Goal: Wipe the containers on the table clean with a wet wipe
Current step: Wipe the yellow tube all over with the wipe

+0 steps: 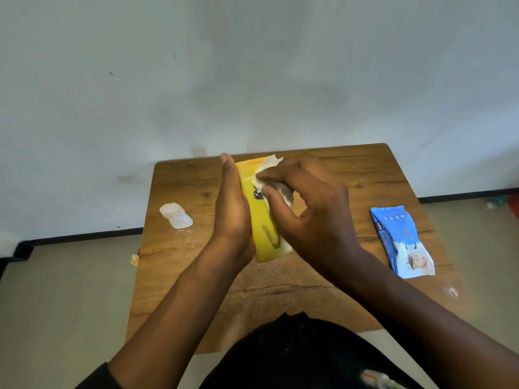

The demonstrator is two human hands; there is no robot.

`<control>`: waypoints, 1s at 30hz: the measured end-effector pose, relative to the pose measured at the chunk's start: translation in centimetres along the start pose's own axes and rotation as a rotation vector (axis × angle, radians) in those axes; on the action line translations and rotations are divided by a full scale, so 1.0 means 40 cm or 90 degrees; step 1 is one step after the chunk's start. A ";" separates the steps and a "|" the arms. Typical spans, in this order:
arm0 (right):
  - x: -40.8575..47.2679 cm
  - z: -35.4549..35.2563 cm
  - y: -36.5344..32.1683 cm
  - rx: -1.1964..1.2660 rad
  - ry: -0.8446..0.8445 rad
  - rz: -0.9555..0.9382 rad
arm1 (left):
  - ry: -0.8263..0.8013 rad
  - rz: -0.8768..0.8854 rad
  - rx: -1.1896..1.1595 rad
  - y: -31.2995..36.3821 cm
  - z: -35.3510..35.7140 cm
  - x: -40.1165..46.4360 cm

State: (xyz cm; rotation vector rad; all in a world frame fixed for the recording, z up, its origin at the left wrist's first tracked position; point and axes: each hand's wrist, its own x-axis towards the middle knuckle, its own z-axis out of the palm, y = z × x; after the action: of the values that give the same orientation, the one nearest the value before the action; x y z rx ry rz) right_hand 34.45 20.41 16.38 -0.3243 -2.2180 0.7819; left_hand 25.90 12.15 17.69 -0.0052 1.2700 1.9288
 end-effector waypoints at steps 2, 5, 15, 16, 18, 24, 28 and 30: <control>-0.022 0.008 -0.011 0.003 -0.068 -0.031 | 0.015 0.027 0.029 0.006 -0.004 0.007; -0.033 0.010 -0.005 0.005 -0.083 -0.045 | 0.020 0.041 0.044 0.009 0.000 0.003; 0.008 -0.011 0.007 -0.030 0.038 -0.053 | -0.031 0.024 0.026 -0.005 0.020 -0.010; 0.015 -0.016 0.011 -0.022 0.059 -0.033 | -0.042 0.026 0.024 -0.005 0.023 -0.009; 0.019 -0.016 0.006 -0.025 0.074 -0.016 | -0.047 0.036 0.017 -0.004 0.027 -0.008; 0.021 -0.024 0.013 -0.007 0.069 -0.032 | -0.054 0.048 0.042 -0.009 0.038 -0.013; 0.017 -0.024 -0.003 -0.011 0.052 -0.062 | -0.064 0.063 0.056 -0.011 0.041 -0.017; 0.021 -0.033 0.002 0.022 0.068 -0.035 | -0.059 0.070 0.084 -0.008 0.043 -0.019</control>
State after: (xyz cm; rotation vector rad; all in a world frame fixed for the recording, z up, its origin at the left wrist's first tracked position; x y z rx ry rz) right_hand 34.82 21.44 17.51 -0.2811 -2.1019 0.7547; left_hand 27.31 13.05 18.61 0.2232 1.3570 1.9106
